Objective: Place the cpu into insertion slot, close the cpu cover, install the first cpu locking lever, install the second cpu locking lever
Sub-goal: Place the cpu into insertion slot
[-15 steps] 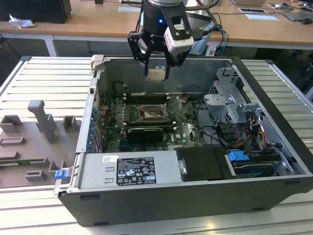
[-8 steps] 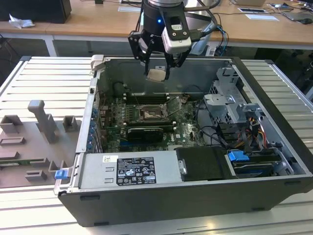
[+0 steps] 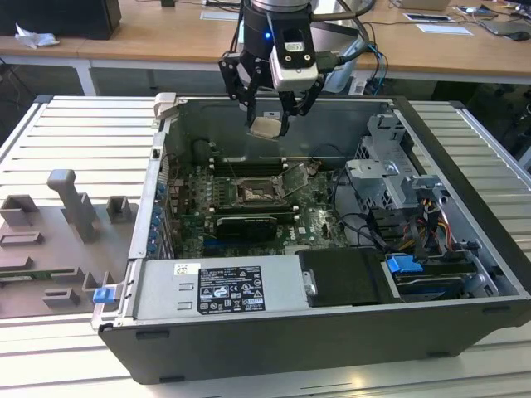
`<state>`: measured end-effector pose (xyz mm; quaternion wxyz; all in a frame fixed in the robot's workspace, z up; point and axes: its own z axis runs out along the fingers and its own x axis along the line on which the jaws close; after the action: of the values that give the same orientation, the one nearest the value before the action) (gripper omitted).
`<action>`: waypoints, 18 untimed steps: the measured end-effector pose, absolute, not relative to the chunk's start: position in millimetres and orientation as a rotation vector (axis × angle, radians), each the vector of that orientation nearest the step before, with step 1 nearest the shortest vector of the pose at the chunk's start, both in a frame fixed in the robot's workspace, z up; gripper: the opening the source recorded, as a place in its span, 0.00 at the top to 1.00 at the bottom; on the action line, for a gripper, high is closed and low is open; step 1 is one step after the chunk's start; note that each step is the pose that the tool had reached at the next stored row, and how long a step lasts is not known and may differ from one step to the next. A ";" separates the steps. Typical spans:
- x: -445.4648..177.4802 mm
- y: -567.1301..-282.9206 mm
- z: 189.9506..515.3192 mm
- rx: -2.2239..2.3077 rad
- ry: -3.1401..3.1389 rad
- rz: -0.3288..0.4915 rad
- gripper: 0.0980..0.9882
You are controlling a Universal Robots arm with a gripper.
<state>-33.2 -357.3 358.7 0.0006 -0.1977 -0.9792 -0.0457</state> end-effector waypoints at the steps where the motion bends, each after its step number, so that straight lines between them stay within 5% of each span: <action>1: -33.2 -357.3 358.7 -0.635 -3.073 -0.144 0.50; 18: -33.2 -357.3 358.1 -0.996 -2.986 -0.143 0.50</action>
<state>-33.2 -357.3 358.1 -0.0050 -0.3161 -0.9476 -0.0454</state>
